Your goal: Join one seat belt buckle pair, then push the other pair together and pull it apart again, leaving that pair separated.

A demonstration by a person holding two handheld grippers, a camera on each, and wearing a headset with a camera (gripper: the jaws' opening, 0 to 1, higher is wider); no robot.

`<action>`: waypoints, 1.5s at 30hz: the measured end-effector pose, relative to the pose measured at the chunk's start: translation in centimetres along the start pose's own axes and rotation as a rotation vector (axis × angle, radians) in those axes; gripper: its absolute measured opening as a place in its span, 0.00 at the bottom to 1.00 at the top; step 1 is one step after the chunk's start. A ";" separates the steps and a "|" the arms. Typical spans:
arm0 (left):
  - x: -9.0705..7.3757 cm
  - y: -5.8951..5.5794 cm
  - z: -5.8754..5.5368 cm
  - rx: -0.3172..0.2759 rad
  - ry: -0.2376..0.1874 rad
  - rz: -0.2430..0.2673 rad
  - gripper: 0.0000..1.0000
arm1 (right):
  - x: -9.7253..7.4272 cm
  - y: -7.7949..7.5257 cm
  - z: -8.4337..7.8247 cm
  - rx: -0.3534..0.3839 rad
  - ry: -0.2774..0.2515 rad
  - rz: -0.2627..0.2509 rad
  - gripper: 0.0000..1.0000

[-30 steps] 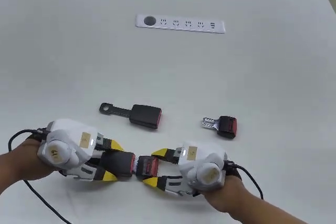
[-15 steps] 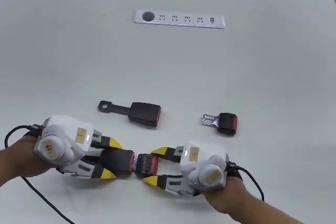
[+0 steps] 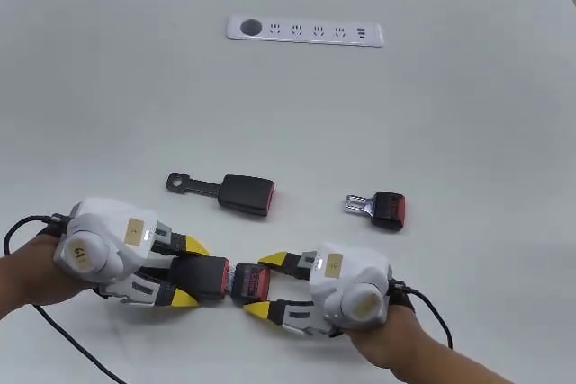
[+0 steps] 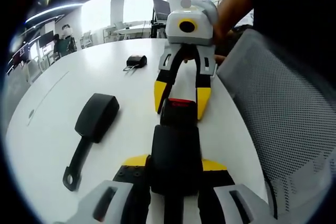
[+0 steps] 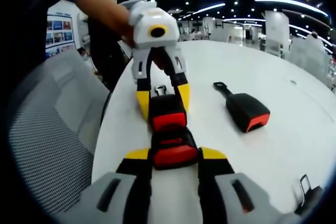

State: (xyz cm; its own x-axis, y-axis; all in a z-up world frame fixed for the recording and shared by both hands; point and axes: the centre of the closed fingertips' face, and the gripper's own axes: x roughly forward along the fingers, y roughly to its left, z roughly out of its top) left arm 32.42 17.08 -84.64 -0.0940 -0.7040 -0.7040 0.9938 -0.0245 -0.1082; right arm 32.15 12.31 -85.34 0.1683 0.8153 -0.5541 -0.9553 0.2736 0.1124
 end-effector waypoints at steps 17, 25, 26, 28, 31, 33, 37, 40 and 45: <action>0.0 0.5 -0.2 -0.103 0.094 0.045 0.38 | -0.1 0.0 1.6 -0.025 0.002 -0.029 0.54; -1.5 0.2 3.0 -0.095 0.034 0.124 0.65 | -4.6 -0.8 1.8 0.027 -0.028 -0.132 0.72; -1.7 0.4 3.3 -0.093 0.029 0.145 0.69 | -5.2 -0.9 1.6 0.040 -0.030 -0.139 0.73; -2.1 0.8 3.6 -0.072 0.032 0.173 0.77 | -6.8 -1.5 1.0 0.043 -0.028 -0.163 0.76; -3.0 1.4 3.9 -0.069 0.043 0.203 0.78 | -9.1 -2.8 -0.5 0.080 0.017 -0.202 0.76; -3.8 1.9 4.0 -0.069 0.033 0.228 0.77 | -10.5 -3.8 -1.4 0.126 0.030 -0.225 0.78; -5.4 3.1 3.8 -0.050 0.055 0.269 0.81 | -13.5 -6.4 -2.2 0.119 0.036 -0.280 0.82; -6.8 4.6 3.7 -0.035 0.073 0.302 0.80 | -15.0 -8.2 -2.9 0.113 0.060 -0.309 0.83; -8.9 7.6 2.7 0.001 0.147 0.316 0.76 | -16.9 -11.5 -3.4 0.103 0.056 -0.345 0.83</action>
State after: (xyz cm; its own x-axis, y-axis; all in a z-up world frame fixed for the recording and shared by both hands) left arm 41.01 21.30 -77.31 0.2111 -0.5667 -0.7964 0.9752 0.1779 0.1319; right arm 39.51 -6.34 -80.09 0.4597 0.6375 -0.6183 -0.8146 0.5800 -0.0077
